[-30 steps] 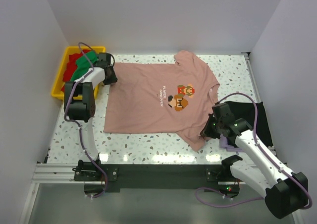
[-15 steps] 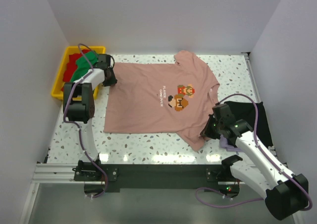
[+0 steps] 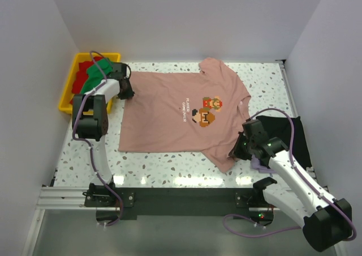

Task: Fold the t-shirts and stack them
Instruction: Flatten the tshirt out

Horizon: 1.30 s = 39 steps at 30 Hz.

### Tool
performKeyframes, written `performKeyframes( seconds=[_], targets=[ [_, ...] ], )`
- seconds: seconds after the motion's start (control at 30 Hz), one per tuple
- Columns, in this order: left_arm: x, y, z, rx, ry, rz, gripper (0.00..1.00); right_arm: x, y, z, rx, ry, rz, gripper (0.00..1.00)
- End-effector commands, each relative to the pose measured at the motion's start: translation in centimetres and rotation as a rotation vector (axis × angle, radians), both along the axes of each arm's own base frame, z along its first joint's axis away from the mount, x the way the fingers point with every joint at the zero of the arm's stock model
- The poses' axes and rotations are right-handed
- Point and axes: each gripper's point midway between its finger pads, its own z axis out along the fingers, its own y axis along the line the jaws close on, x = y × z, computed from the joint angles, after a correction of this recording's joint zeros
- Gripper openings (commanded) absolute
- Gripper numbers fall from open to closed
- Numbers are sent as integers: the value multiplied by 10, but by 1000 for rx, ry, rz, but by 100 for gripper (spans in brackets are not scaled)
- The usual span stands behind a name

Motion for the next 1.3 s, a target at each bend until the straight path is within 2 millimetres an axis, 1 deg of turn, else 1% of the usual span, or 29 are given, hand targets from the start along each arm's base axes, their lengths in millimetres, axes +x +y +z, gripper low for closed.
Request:
performKeyframes(
  seconds=[0.0, 0.1, 0.23, 0.27, 0.47, 0.6, 0.73, 0.87, 0.93, 1.0, 1.2, 1.23, 1.27],
  targets=[
    [16, -9, 29, -23, -92, -19, 28, 5, 2, 3, 13, -26, -7, 0],
    [16, -9, 29, -22, -94, -20, 22, 4, 2, 1, 11, -22, -7, 0],
    [17, -7, 36, -12, -107, -11, 11, 4, 1, 0, 9, -20, -8, 0],
    [16, -5, 37, -5, -107, -3, 10, 4, 1, 0, 8, -17, -11, 0],
    [15, 5, 53, 22, -133, 36, 0, 2, -4, 1, -9, -22, -34, 0],
    [15, 12, 63, 33, -149, 64, 0, -2, -7, -2, -14, -15, -42, 0],
    [11, 22, 65, 41, -143, 94, 0, -5, -8, -3, -16, -8, -47, 0],
    [9, 33, 63, 51, -132, 126, 0, -9, -10, -2, -19, -2, -50, 0],
    [8, 35, 60, 52, -126, 131, 0, -10, -11, -1, -18, -5, -49, 0],
    [8, 39, 58, 59, -117, 144, 0, -12, -15, 0, -34, -7, -58, 0],
    [10, 42, 52, 74, -97, 151, 0, -26, -25, 0, -59, 9, -74, 0],
    [10, 56, 50, 81, -89, 177, 0, -28, -25, 1, -55, 0, -76, 0],
    [11, 57, 50, 85, -87, 180, 0, -31, -27, 1, -60, 10, -77, 0]
  ],
)
